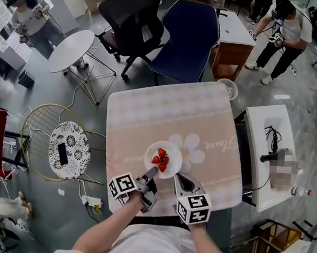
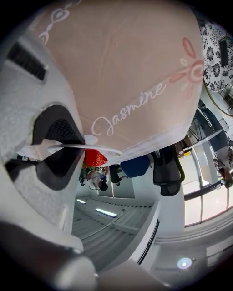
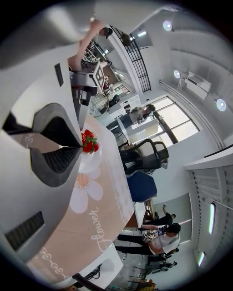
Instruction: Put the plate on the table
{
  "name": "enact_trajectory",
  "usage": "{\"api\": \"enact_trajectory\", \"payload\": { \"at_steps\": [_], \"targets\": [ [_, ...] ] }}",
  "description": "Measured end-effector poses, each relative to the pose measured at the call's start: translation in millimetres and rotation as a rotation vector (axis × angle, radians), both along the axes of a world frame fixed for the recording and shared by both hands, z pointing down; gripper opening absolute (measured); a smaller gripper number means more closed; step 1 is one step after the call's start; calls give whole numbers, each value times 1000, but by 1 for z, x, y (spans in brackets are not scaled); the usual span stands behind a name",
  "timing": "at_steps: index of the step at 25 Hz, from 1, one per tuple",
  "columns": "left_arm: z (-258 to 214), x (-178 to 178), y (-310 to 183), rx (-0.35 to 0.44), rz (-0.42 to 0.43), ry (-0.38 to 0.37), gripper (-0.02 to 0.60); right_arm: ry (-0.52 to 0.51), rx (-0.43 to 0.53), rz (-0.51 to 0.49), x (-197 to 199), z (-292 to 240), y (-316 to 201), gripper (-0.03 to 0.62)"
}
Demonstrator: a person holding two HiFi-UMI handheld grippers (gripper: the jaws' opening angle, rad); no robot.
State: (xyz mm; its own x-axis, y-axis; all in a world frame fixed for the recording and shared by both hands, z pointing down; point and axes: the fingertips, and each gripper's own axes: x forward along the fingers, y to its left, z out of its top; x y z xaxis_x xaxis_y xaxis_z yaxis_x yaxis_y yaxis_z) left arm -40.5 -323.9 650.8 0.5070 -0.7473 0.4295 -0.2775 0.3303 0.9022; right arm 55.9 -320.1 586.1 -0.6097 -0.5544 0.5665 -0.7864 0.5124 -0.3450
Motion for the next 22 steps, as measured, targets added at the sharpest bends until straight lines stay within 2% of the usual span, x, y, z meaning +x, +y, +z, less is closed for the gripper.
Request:
{"api": "enact_trajectory", "payload": {
  "at_steps": [15, 22],
  "targets": [
    [17, -1, -12, -41, 5, -82, 23, -29, -25, -43, 0, 12, -27, 5],
    [19, 1, -10, -49, 55, -128, 25, -44, -48, -41, 1, 17, -20, 5]
  ]
}}
